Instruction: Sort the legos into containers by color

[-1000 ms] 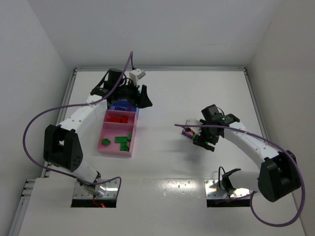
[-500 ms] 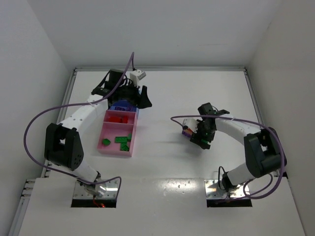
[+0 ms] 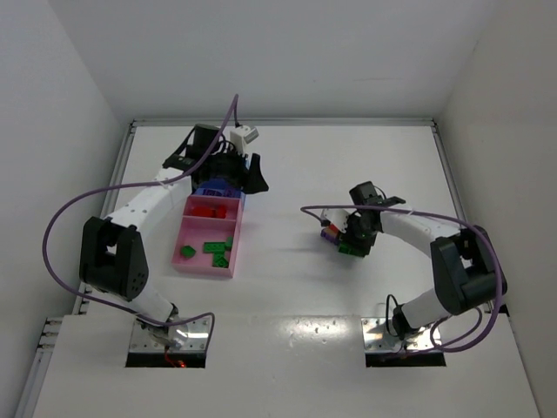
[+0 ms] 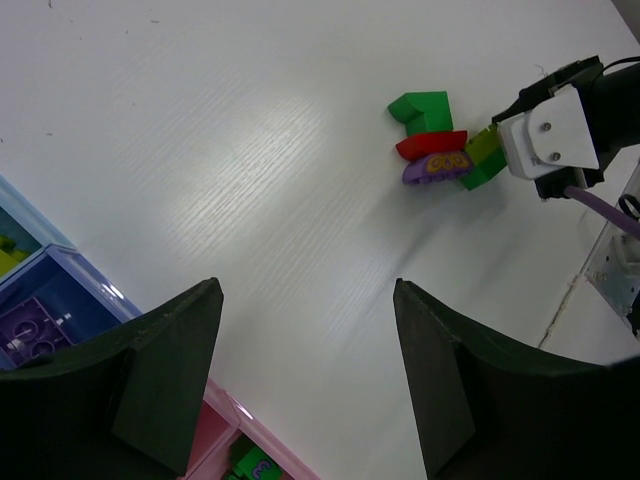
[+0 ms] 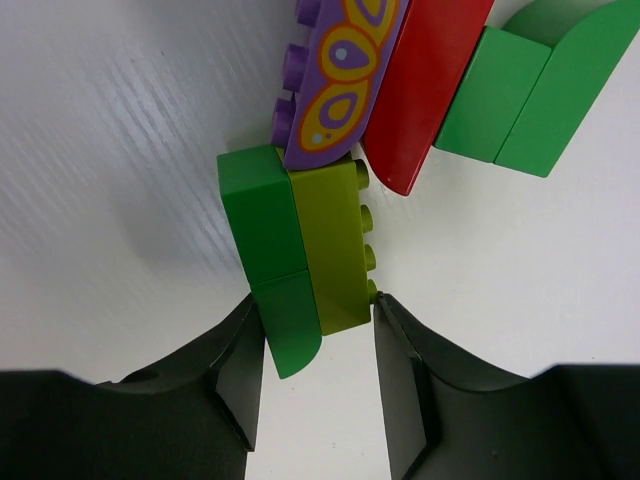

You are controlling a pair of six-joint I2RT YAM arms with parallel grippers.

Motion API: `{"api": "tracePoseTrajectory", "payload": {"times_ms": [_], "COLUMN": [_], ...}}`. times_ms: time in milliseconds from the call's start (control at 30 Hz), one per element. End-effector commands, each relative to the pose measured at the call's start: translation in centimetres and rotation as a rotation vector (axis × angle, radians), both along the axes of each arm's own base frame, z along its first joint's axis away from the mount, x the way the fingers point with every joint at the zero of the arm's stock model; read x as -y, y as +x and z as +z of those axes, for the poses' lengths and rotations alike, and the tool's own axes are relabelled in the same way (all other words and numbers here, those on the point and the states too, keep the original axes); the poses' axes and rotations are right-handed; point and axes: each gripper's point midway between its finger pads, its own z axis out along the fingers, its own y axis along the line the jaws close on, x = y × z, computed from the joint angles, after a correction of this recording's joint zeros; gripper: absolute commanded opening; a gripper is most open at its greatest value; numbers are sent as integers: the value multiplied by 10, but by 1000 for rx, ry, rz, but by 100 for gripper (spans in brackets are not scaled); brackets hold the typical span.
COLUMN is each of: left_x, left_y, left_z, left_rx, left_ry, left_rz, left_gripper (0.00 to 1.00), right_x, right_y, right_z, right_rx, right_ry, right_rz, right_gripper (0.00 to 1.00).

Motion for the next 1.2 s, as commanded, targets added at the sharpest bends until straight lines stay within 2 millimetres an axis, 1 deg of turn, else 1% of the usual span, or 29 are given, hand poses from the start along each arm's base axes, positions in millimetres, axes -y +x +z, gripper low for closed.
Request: {"api": "tracePoseTrajectory", "payload": {"times_ms": [0, 33, 100, 167, 200, 233, 267, 300, 333, 367, 400, 433, 467, 500, 533, 600, 633, 667, 700, 767, 800, 867, 900, 933, 967, 1033, 1067, 1100, 1167], "left_x": [1, 1, -2, -2, 0, 3, 1, 5, 6, 5, 10, 11, 12, 16, 16, 19, 20, 25, 28, 34, 37, 40, 41, 41, 41, 43, 46, 44, 50], "left_y": [-5, -5, -5, -6, -10, -15, -22, -34, -42, -53, -65, -73, -81, -92, -95, -104, -104, -107, -110, -106, -102, -87, -83, -79, -65, -59, -52, -51, -49], "left_z": [12, 12, 16, 13, 18, 17, 14, 21, 20, 12, 23, 23, 16, 22, 25, 25, 25, 33, 38, 45, 56, 66, 75, 81, 84, 86, 84, 80, 84], "left_rx": [33, 33, 41, 32, 38, 24, 2, -7, -31, -69, -73, -92, -132, -158, -175, -219, -250, -252, -286, -294, -271, -239, -233, -213, -168, -160, -136, -142, -142], "left_ry": [-23, -23, -31, -28, -45, -59, -80, -146, -184, -214, -280, -303, -320, -352, -365, -385, -397, -407, -416, -420, -421, -421, -435, -442, -442, -448, -450, -457, -501], "left_rz": [-17, -17, -15, -15, -35, -58, -76, -148, -180, -198, -248, -266, -279, -316, -327, -345, -341, -362, -358, -351, -351, -292, -266, -243, -187, -131, -95, -71, -54], "left_gripper": [75, 75, 75, 75, 75, 75, 75, 75, 75, 75, 75, 75, 75, 75, 75, 75, 75, 75, 75, 75, 75, 75, 75, 75, 75, 75, 75, 75, 75], "right_x": [2, 3, 2, -4, -7, -10, -18, -20, -25, -33, -38, -44, -48, -56, -57, -77, -82, -96, -103, -111, -121, -125, -130, -128, -131, -132, -133, -132, -136], "right_y": [-4, -6, -5, -3, -1, 0, 6, 8, 14, 16, 22, 24, 29, 33, 36, 39, 46, 48, 53, 62, 64, 68, 71, 73, 74, 82, 81, 84, 84], "right_z": [-4, -7, -4, 3, 11, 15, 32, 41, 54, 65, 85, 96, 108, 125, 131, 148, 160, 171, 185, 190, 203, 206, 210, 207, 212, 214, 214, 220, 219], "right_rx": [6, 3, 13, 26, 32, 45, 95, 116, 152, 173, 231, 252, 284, 322, 336, 364, 401, 430, 471, 511, 549, 569, 583, 582, 598, 627, 632, 653, 652], "right_ry": [2, 1, 2, 37, 55, 73, 119, 135, 162, 197, 233, 276, 303, 342, 347, 401, 408, 433, 443, 426, 443, 418, 407, 392, 391, 373, 367, 370, 371], "right_rz": [5, 5, 14, 22, 27, 31, 33, 37, 27, 34, 34, 21, 18, 14, 16, 35, 25, 22, 16, -20, 0, -18, -16, -26, -25, -54, -53, -74, -76], "right_gripper": [34, 26, 18, 16, 15, 15, 15, 15, 15, 15, 15, 15, 15, 15, 15, 15, 15, 14, 12, 12, 12, 12, 12, 12, 11, 11, 11, 11, 11]}}
